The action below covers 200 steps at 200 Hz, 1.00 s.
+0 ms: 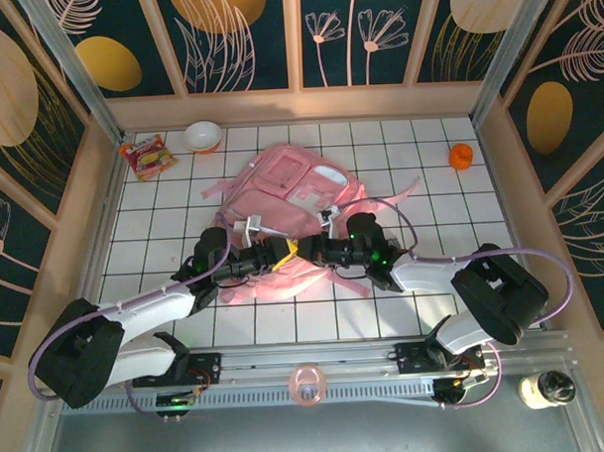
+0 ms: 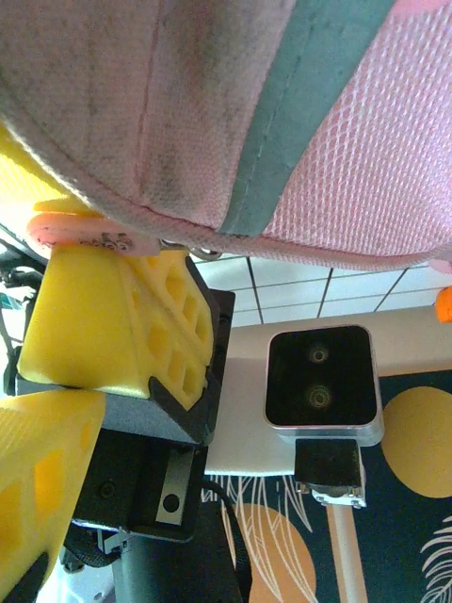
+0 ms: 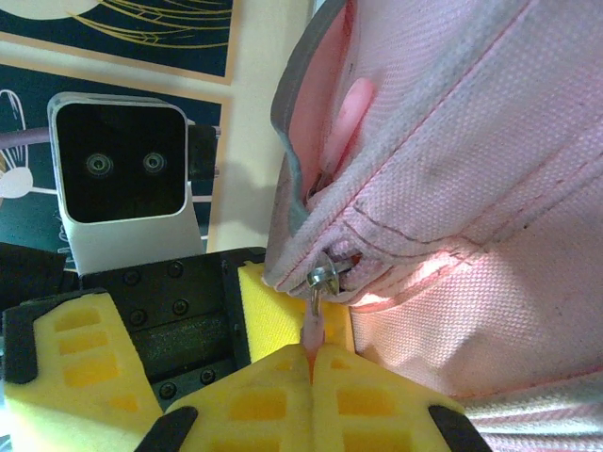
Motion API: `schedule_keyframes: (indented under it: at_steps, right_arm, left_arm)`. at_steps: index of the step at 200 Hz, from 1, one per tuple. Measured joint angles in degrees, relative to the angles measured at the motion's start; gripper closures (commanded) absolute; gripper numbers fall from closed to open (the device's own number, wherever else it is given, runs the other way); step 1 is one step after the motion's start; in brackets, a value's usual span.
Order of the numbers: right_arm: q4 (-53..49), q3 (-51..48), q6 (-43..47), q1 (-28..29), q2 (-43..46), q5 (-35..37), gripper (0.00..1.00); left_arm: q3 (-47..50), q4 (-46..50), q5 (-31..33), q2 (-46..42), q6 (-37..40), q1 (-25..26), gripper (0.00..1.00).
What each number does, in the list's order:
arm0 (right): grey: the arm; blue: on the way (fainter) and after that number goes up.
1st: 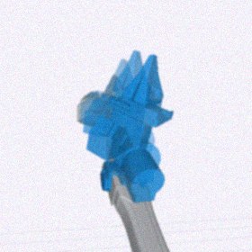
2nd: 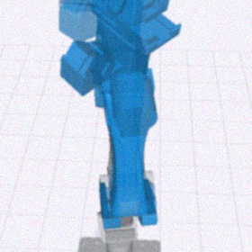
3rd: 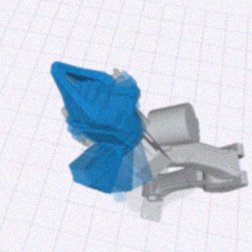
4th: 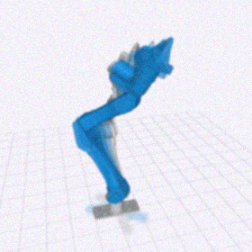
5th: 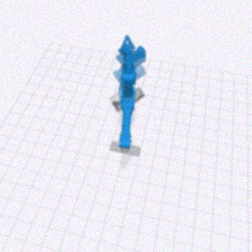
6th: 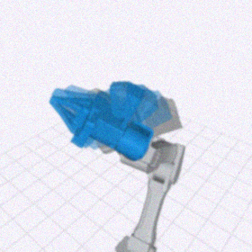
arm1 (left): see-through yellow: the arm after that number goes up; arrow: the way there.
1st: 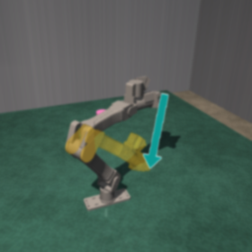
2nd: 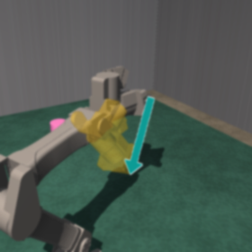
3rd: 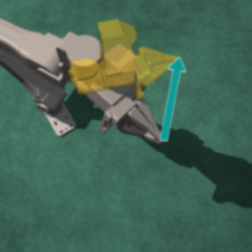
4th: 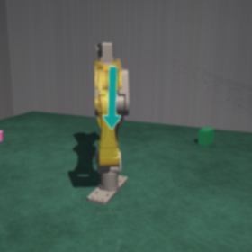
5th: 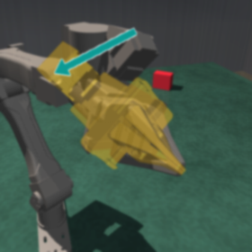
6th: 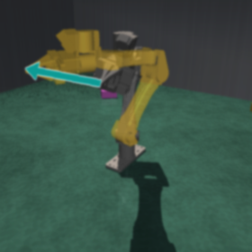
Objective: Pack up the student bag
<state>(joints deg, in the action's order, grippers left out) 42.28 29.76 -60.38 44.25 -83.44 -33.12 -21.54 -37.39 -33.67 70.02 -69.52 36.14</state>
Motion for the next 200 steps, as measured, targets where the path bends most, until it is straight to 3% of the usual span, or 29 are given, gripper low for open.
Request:
schedule_keyframes:
  at_steps: [56, 82, 119, 172, 200]
  right_arm:
    - [-6.8, 0.0, 2.0, 0.0, 2.1, 2.5, 0.76]
    - [-10.2, 0.0, 3.0, -0.1, 2.8, 3.8, 0.76]
    - [-13.5, 0.0, 4.0, -0.3, 3.5, 5.1, 0.77]
    - [-18.5, -0.3, 7.5, -2.1, 13.7, 4.3, 0.76]
    - [-25.2, 0.6, 10.6, -3.1, 16.4, 6.8, 0.75]
  left_arm:
    - [1.8, -4.7, 1.7, 1.7, -0.9, 0.7, 0.60]
    - [2.5, -8.4, 1.3, 4.7, -2.1, 0.9, 0.61]
    - [2.2, -8.2, 1.2, 6.6, -1.9, 1.0, 0.72]
    - [1.3, 1.6, 7.0, 6.8, 2.1, 1.0, 0.73]
    - [0.1, 4.9, 8.0, 7.5, 4.1, 1.0, 0.68]
